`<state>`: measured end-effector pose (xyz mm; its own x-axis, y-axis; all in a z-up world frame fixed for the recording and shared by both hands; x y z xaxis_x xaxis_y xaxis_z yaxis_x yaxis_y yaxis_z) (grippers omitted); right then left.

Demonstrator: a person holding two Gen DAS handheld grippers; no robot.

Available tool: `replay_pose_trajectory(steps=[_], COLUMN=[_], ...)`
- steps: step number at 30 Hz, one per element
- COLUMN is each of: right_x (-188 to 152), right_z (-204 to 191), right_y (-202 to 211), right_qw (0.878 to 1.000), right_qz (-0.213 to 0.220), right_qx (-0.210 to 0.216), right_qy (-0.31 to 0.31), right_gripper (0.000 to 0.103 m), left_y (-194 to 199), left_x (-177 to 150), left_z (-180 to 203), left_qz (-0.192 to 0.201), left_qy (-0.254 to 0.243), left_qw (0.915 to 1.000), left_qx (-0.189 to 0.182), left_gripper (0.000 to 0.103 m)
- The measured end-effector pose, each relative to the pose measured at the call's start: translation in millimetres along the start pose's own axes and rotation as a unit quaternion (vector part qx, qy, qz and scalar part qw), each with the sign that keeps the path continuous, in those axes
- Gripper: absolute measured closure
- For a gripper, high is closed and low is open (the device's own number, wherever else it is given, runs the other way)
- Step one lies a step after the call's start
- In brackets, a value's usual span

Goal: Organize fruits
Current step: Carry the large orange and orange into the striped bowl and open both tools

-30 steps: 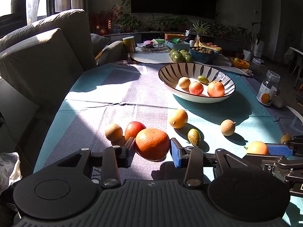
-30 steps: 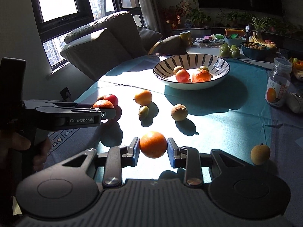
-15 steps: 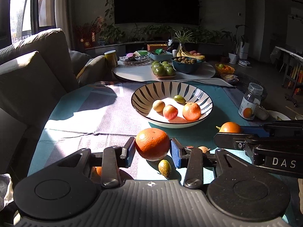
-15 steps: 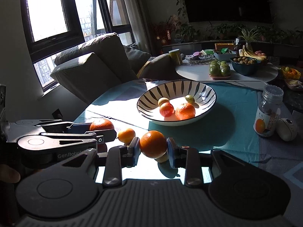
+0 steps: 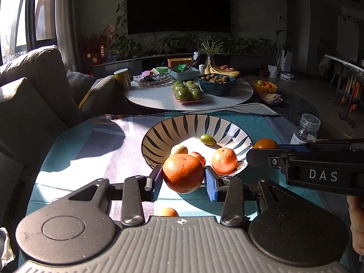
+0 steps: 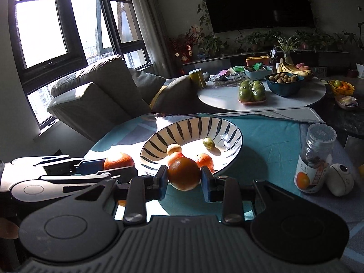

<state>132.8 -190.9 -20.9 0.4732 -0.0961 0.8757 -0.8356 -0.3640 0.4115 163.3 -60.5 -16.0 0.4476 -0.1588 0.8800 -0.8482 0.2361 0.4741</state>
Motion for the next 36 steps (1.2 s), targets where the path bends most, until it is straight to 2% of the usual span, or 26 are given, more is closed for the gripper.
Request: replay_pose_trajectory(steps=[12, 30, 36], right_x=[16.8, 15.1, 14.9], right_z=[23.3, 29.2, 25.2], right_y=[-34.3, -54.2, -57.7], right_qw=[0.999, 0.999, 0.999], right_qz=[-0.010, -0.023, -0.024], right_qx=[-0.026, -0.035, -0.029], right_qy=[-0.027, -0.027, -0.023], right_gripper=[0.018, 0.018, 0.018], left_y=[-39.6, -54.7, -52.1], left_x=[6.0, 1.3, 2.1], left_z=[-3.6, -2.9, -0.8], left_qz=[-0.015, -0.036, -0.025], left_qy=[0.000, -0.004, -0.015], left_qw=[0.9999, 0.9993, 0.9995], left_qx=[0.003, -0.001, 0.008], left_gripper=[0.066, 0.066, 0.065])
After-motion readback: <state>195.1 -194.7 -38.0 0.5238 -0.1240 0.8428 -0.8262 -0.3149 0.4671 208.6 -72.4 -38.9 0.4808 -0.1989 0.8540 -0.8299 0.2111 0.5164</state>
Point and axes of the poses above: each gripper's, at about its wrist camera, not at the fingertips, and y roughly against the way its jaws point, z to its right, x to its top, the point moved 5 cm from there along -y, roughly the way its jaws point, and after that the axes turned 4 degrees about z, right-handed, at the moved point
